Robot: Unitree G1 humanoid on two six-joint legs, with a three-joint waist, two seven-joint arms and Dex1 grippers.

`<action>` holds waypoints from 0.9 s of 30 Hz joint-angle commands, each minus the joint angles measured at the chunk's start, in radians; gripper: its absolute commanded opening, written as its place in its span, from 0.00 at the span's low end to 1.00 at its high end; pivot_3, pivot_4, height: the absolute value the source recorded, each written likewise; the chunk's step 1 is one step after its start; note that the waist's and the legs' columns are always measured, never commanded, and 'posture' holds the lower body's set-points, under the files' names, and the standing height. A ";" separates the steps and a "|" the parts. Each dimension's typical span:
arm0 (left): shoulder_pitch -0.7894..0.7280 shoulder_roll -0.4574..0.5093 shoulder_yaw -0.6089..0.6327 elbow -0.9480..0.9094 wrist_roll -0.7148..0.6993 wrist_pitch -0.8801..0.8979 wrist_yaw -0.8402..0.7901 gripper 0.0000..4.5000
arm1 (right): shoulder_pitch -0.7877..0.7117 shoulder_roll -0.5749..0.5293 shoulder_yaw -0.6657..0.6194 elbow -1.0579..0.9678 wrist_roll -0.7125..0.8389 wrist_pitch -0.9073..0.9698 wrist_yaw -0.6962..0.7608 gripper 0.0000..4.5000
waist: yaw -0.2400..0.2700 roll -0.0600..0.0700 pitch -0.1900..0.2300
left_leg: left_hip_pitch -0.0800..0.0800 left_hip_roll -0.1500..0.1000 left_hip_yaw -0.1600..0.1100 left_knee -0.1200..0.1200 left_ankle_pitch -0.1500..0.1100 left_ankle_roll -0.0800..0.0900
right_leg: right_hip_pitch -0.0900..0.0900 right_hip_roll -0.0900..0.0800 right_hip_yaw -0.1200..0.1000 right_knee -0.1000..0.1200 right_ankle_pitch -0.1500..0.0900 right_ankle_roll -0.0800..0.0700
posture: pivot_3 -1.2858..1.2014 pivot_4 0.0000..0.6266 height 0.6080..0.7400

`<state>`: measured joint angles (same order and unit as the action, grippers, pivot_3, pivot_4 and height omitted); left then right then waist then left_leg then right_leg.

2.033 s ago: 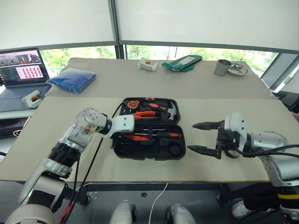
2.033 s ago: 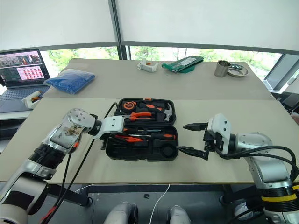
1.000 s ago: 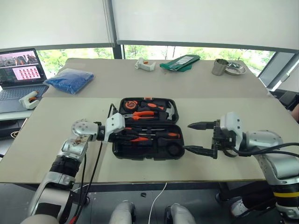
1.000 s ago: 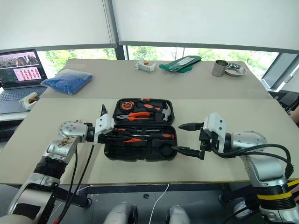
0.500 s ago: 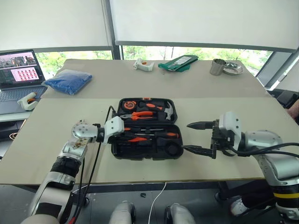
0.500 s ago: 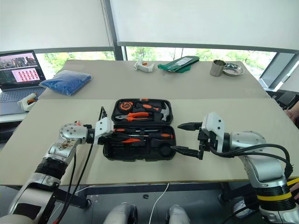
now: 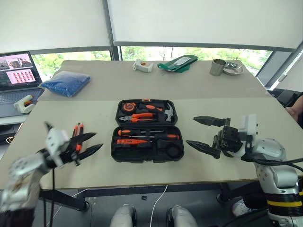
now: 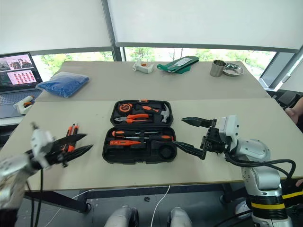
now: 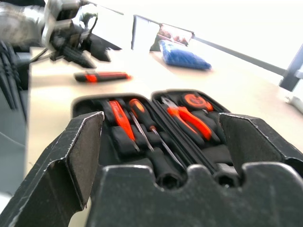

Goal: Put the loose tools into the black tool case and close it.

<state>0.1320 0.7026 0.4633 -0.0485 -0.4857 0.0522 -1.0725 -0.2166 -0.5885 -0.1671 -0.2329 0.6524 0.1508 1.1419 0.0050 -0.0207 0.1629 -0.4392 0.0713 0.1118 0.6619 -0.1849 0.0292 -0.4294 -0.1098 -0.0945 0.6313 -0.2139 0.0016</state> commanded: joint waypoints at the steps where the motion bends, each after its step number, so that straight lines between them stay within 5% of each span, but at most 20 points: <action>1: 0.121 -0.010 0.215 -0.040 -0.031 0.000 0.099 0.99 | 0.006 0.022 0.001 -0.111 0.082 0.024 -0.010 1.00 | 0.001 0.000 0.000 | 0.000 0.000 0.000 0.000 0.000 0.000 | 0.000 0.000 0.000 0.000 -0.001 -0.002 | 0.52 0.24 1.00; 6: 0.322 -0.097 0.385 -0.023 -0.034 -0.031 0.171 0.99 | 0.001 0.034 0.011 -0.110 0.054 -0.009 -0.003 1.00 | 0.007 0.000 -0.001 | 0.000 0.000 0.002 0.000 -0.001 -0.001 | -0.006 -0.004 0.000 -0.002 -0.001 -0.002 | 0.52 0.24 1.00; 13: 0.387 -0.158 0.401 -0.134 -0.058 0.183 0.409 0.99 | -0.012 0.053 0.002 -0.059 0.005 -0.082 -0.014 1.00 | 0.023 -0.001 -0.001 | -0.001 0.000 0.002 0.000 -0.002 0.000 | -0.006 -0.004 -0.001 -0.003 -0.001 -0.002 | 0.52 0.24 1.00; 20: 0.204 -0.082 0.250 -0.315 -0.158 0.494 0.560 0.99 | -0.049 0.056 0.028 -0.013 -0.017 -0.110 0.005 1.00 | 0.028 -0.001 -0.001 | -0.001 -0.001 0.002 0.000 -0.002 0.000 | -0.007 -0.004 0.000 -0.002 -0.001 -0.002 | 0.52 0.24 1.00; 27: -0.116 -0.047 0.041 -0.314 -0.107 0.806 0.821 0.99 | -0.075 0.048 0.067 0.001 -0.037 -0.102 0.026 1.00 | 0.018 -0.002 -0.001 | -0.001 -0.003 0.003 0.000 -0.001 0.001 | -0.003 -0.001 0.001 0.000 0.004 0.004 | 0.52 0.24 1.00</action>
<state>0.0915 0.6607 0.5546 -0.3559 -0.6100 0.7904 -0.3258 -0.2728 -0.5347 -0.0961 -0.2176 0.6111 0.0627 1.1621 0.0232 -0.0222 0.1618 -0.4402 0.0687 0.1152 0.6614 -0.1861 0.0299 -0.4325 -0.1108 -0.0934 0.6311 -0.2096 0.0054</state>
